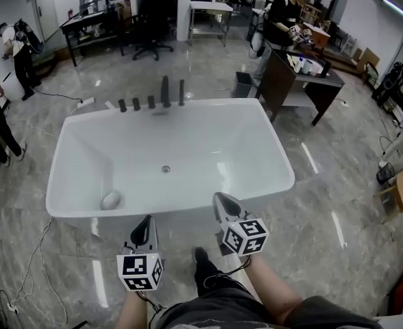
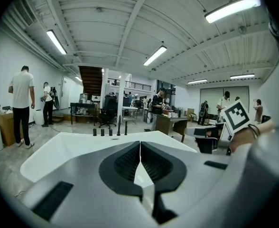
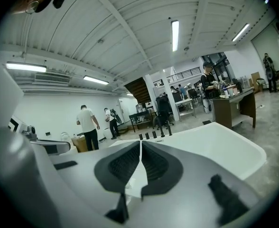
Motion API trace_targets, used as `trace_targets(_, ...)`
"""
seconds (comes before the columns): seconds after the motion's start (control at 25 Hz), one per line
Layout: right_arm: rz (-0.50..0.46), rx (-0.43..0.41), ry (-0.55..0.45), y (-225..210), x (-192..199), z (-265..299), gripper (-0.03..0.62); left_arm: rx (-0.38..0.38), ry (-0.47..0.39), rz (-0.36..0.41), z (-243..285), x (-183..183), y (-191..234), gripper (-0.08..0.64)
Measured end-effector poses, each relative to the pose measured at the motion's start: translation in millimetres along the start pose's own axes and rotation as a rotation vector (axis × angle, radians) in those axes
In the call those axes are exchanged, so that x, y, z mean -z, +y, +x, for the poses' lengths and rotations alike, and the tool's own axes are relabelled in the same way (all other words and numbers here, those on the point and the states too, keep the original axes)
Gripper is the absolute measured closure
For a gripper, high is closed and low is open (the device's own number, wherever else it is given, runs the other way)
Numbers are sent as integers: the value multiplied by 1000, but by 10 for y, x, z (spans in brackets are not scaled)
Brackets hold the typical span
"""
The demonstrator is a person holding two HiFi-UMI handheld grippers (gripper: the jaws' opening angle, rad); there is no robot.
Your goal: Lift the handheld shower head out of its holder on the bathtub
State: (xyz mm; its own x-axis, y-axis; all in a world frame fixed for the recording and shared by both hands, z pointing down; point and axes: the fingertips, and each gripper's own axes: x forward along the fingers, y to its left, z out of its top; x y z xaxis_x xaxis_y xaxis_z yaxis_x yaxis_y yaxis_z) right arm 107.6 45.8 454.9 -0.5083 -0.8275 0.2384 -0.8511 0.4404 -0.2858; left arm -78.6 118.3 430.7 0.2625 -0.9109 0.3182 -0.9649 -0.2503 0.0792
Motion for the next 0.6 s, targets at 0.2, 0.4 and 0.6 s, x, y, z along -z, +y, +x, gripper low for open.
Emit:
trace_targets(0.2, 1, -24, 31, -294, -85, 471, 565, -29, 16, -7, 500, -104, 102, 545)
trace_targets(0.4, -7, -44, 62, -639, -189, 879, 565, -61, 32, -31, 1005, -235, 149, 545)
trace_targets(0.6, -6, -67, 90, -916, -253, 1187, 565, -92, 41, -59, 1309, -316, 148, 545)
